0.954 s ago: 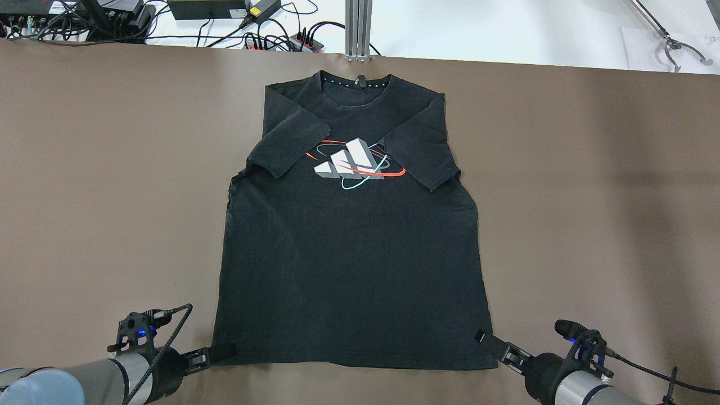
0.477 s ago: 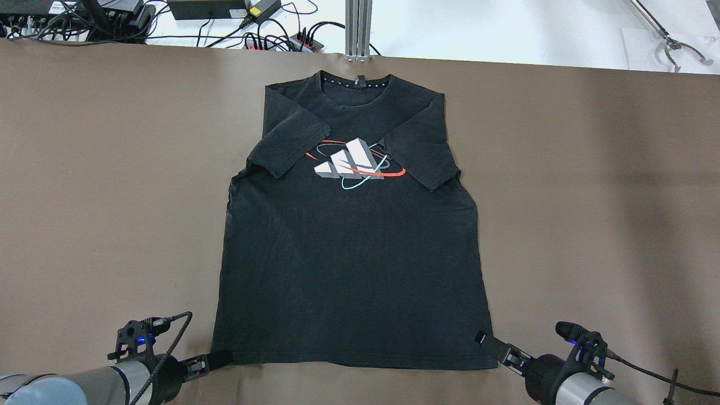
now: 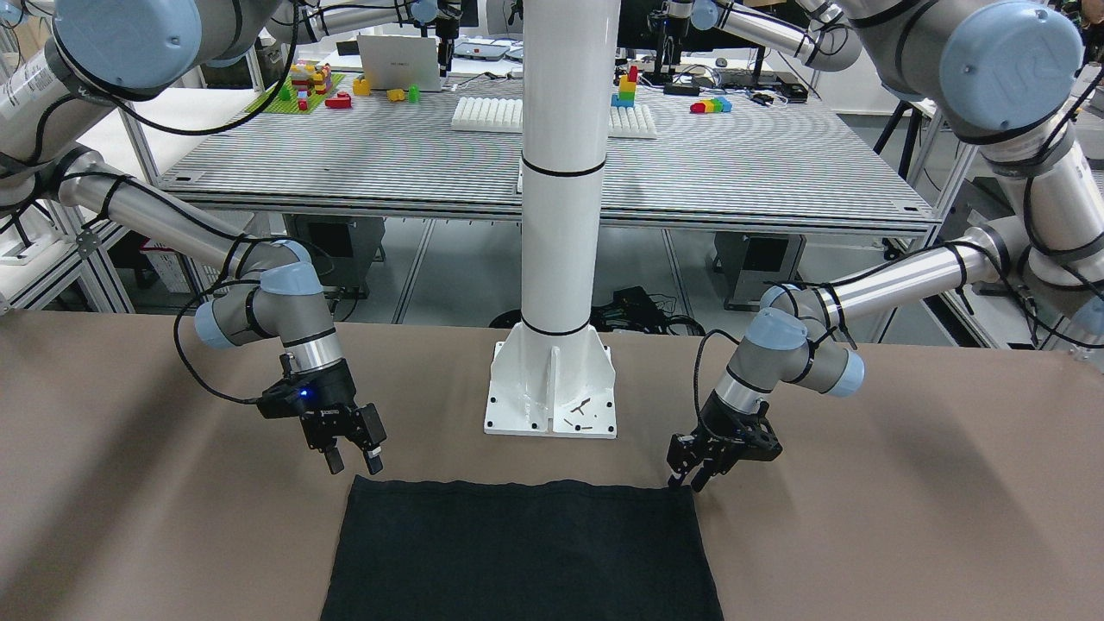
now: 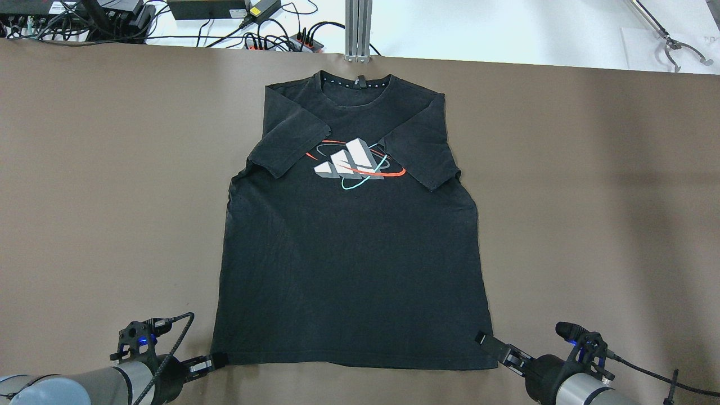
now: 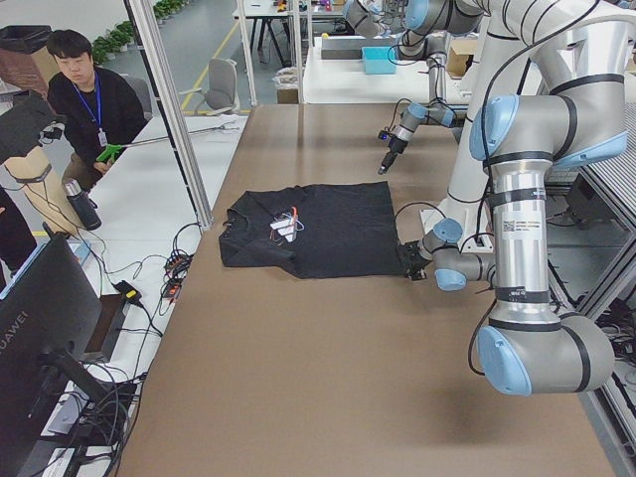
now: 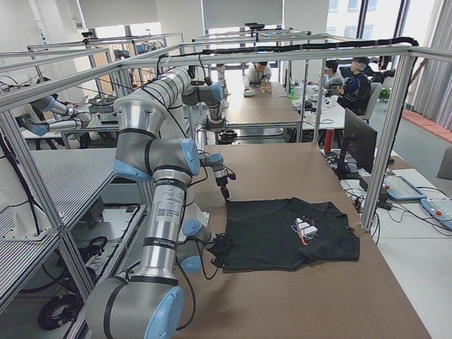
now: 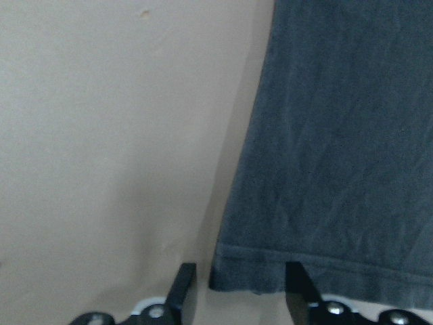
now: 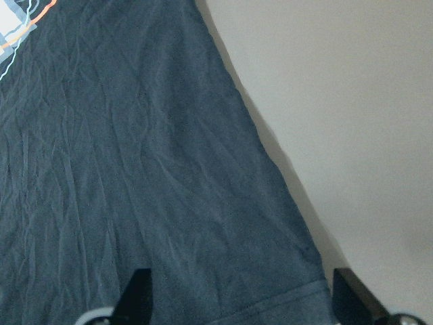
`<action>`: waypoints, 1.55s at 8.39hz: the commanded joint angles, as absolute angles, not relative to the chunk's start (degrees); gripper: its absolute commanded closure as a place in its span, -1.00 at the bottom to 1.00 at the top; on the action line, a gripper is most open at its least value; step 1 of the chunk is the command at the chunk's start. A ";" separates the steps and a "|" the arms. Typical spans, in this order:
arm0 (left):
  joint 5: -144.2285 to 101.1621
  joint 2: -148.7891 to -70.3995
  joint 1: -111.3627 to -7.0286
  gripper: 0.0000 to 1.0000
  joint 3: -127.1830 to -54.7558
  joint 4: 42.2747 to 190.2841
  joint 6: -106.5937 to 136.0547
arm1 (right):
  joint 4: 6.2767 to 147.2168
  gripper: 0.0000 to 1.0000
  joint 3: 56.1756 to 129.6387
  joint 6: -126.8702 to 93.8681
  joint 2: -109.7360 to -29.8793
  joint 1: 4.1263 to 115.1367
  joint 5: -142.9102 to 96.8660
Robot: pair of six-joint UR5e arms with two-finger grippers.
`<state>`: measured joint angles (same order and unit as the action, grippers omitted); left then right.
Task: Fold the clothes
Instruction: 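Move both grippers to the hem corners nearest the robot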
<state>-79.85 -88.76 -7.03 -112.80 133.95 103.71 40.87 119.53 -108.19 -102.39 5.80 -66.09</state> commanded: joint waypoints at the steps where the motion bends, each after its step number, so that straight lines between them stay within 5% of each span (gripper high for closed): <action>1: -79.80 -88.51 -7.21 0.73 -113.20 133.95 103.71 | 40.87 -0.88 119.53 -108.19 -102.31 5.80 -66.09; 2: -79.20 -88.42 -7.38 1.00 -113.64 134.03 103.71 | 40.87 -0.85 119.53 -108.28 -102.22 5.80 -65.83; 8: -78.31 -88.86 -7.29 1.00 -115.58 133.95 103.71 | 44.21 -0.75 116.46 -110.92 -102.30 3.88 -66.01; 9: -78.31 -88.86 -7.29 1.00 -115.66 133.95 103.71 | 44.21 -0.54 116.37 -111.70 -102.30 2.91 -66.01; 11: -78.31 -88.86 -7.29 1.00 -115.66 134.03 103.71 | 44.30 0.20 116.46 -114.08 -101.87 1.76 -66.01; 13: -78.22 -88.68 -7.29 1.00 -115.75 134.03 103.71 | 44.30 0.61 116.37 -114.08 -101.95 1.41 -66.01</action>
